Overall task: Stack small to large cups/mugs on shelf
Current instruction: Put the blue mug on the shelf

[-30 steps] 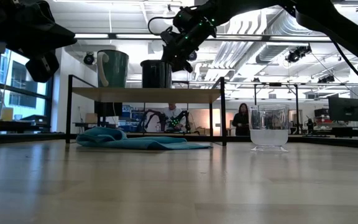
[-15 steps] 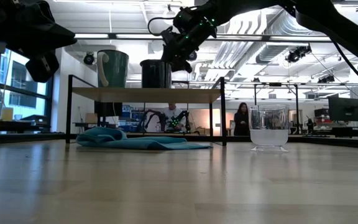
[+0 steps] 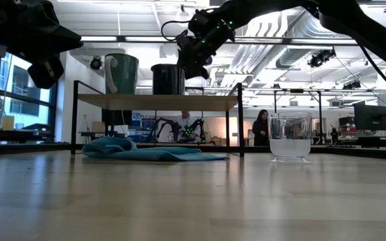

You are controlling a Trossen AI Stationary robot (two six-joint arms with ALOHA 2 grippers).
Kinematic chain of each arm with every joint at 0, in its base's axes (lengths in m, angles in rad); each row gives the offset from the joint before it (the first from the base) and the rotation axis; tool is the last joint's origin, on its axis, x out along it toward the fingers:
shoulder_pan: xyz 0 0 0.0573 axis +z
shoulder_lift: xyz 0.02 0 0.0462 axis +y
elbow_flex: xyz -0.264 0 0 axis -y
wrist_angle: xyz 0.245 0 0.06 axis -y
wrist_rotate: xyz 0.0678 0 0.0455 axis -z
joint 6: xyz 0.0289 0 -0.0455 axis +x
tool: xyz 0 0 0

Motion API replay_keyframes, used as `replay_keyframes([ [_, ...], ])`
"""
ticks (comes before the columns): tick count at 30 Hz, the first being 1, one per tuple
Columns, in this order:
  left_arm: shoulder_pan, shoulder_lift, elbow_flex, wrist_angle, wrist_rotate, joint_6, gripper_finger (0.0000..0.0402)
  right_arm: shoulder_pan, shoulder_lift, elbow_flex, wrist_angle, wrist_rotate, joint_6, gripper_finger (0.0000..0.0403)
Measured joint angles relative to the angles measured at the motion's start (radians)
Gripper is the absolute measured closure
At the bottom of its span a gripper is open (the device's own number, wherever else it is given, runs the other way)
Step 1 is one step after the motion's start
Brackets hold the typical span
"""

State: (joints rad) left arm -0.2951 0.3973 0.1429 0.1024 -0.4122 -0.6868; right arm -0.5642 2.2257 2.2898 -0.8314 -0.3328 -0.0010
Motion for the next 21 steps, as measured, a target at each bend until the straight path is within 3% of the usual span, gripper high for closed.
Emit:
replay_keyframes([
  [12,0.0,0.0,0.0,-0.001,-0.008,0.0,0.0376,-0.007,0.0,0.0,-0.003,-0.009,-0.046,0.0249],
  [21,0.0,0.0,0.0,-0.001,-0.008,0.0,0.0376,-0.008,0.0,0.0,-0.012,-0.072,-0.128,0.0249],
])
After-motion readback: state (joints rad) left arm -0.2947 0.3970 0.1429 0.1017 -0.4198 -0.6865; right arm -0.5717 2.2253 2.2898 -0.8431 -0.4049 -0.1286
